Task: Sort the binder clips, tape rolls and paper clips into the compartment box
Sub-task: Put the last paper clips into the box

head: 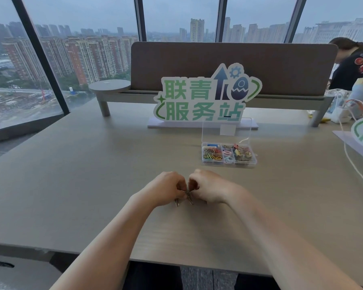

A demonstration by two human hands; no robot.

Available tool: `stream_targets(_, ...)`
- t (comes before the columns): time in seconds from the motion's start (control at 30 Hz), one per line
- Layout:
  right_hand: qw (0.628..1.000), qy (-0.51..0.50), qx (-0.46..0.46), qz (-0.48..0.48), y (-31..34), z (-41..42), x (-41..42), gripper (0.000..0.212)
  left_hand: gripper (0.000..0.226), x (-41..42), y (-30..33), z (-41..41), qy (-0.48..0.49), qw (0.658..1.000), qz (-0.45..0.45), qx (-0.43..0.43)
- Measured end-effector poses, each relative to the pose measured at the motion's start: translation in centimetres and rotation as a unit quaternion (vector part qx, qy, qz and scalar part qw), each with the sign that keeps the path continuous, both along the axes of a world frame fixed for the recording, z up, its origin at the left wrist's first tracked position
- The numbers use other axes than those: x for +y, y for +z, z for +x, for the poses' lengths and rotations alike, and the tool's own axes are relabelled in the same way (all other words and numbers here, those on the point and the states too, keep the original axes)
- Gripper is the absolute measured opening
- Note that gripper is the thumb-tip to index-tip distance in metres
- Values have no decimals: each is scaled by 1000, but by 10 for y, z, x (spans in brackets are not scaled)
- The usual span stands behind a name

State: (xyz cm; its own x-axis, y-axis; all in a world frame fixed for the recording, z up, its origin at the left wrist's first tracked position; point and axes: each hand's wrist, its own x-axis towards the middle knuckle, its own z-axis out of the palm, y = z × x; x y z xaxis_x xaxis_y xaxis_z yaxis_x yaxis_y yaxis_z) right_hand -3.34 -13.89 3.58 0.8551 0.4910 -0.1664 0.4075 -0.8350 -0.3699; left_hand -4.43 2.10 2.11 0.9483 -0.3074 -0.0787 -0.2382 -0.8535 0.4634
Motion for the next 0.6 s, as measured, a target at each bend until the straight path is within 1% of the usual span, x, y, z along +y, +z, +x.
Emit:
stream_targets(0.07, 1000, 9, -17, 11, -2, -1, -1, 9, 5, 1, -1, -2, -1, 1000, -12, -9)
stream_targets(0.2, 998, -4, -25, 61, -2, -4, -4, 7, 11, 3, -2, -6, 10, 1000, -27, -3)
stream_targets(0.3, 995, -21, 1, 93, -3, -5, -3, 16, 12, 1, 0, -9, 14, 1000, -20, -11)
stream_targets(0.37, 996, -20, 12, 84, -4, -5, -2, 18, 12, -1, 0, -9, 19, 1000, -13, -19)
stream_targets(0.47, 999, -1, 1, 46, -3, -4, 0, 19, 12, -1, 1, -10, 22, 999, -9, -25)
stream_targets(0.6, 1000, 13, -23, 0, -8, -1, -1, 21, 8, 1, -2, -10, 27, 999, -33, -17)
